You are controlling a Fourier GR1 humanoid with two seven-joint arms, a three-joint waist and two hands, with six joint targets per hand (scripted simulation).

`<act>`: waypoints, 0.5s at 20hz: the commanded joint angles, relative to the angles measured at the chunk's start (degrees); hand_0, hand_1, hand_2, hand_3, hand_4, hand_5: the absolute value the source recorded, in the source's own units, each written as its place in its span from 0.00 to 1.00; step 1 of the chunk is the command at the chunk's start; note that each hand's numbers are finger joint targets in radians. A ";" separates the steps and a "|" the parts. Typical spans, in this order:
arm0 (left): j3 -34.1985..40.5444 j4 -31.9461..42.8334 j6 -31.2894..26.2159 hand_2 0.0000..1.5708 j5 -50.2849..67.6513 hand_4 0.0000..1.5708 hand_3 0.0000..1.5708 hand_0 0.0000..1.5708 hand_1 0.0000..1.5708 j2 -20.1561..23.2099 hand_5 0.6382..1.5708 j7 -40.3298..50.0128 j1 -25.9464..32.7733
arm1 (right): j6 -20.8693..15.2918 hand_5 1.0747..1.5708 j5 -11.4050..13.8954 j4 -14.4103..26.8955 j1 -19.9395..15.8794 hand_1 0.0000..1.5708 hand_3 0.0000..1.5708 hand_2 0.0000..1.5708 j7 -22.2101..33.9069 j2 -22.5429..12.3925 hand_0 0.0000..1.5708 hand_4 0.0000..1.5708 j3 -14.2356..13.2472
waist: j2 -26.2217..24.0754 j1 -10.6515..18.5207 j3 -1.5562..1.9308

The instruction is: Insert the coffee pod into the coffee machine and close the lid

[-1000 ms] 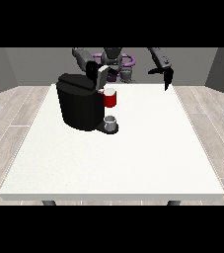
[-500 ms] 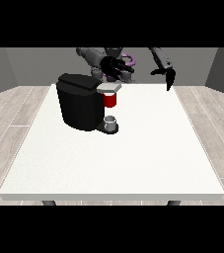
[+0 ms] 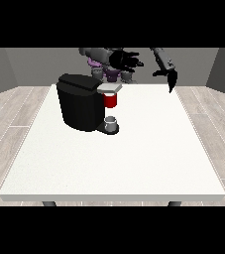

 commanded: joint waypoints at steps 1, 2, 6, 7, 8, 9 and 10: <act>-1.13 2.31 -1.56 0.00 -0.94 0.23 0.00 0.00 0.00 0.32 1.00 -1.86 2.43 | 0.75 1.00 -3.54 -1.71 3.12 0.00 0.00 0.00 0.25 0.25 0.00 0.27 5.32 | -2.71 0.48 0.00; 0.33 1.83 0.33 0.00 -0.15 0.25 0.00 0.00 0.00 0.44 1.00 -1.59 0.76 | 3.47 1.00 -2.37 -0.19 1.92 0.00 0.00 0.00 -0.93 0.26 0.00 0.30 4.14 | -1.19 -0.50 0.00; -2.96 3.75 0.32 0.00 -3.08 0.19 0.00 0.00 0.00 -1.87 1.00 -5.74 2.58 | 1.73 1.00 -4.92 -3.06 6.00 0.00 0.00 0.00 -1.40 0.26 0.00 0.34 13.32 | -2.34 0.60 -0.01; -2.74 2.14 0.74 0.00 -2.31 0.17 0.00 0.00 0.00 -2.25 1.00 -4.12 1.49 | 4.59 1.00 -6.84 -3.15 7.23 0.00 0.00 0.00 -6.22 0.26 0.00 0.32 12.05 | -0.86 0.72 0.02; -2.93 3.18 1.86 0.00 -2.76 0.11 0.00 0.00 0.00 -3.28 1.00 -4.58 1.67 | 5.72 1.00 -7.03 -4.71 9.84 0.00 0.00 0.00 -7.17 0.27 0.00 0.31 15.98 | -1.94 -0.38 0.01; -2.81 3.49 0.16 0.00 -2.59 0.11 0.00 0.00 0.00 -1.91 1.00 -5.37 1.85 | 2.46 1.00 -8.74 -6.37 14.66 0.00 0.00 0.00 -9.27 0.27 0.00 0.33 20.26 | -2.23 1.41 0.02; -3.93 2.55 -0.05 0.00 -3.16 0.11 0.00 0.00 0.00 -2.51 1.00 -4.95 4.26 | 3.79 1.00 -11.35 -6.81 19.12 0.00 0.00 0.00 -11.11 0.27 0.00 0.29 20.56 | -3.64 1.17 0.05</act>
